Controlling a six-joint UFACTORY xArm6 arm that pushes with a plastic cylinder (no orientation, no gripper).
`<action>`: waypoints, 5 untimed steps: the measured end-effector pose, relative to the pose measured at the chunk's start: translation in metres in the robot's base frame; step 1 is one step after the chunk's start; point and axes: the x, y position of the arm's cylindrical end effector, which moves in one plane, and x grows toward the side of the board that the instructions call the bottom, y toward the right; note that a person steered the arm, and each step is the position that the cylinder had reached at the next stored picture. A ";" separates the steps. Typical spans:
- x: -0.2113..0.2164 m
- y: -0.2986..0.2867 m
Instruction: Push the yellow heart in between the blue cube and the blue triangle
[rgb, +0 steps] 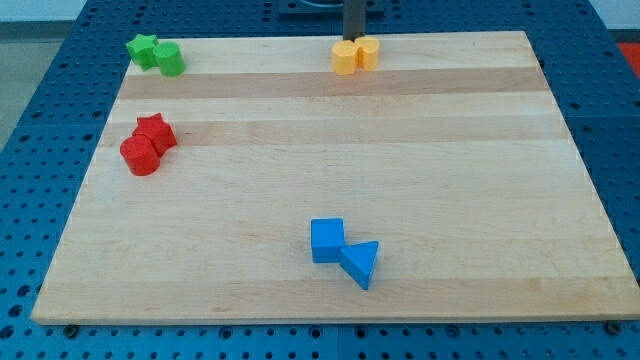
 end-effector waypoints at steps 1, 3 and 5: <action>0.001 0.001; -0.013 0.015; -0.016 0.052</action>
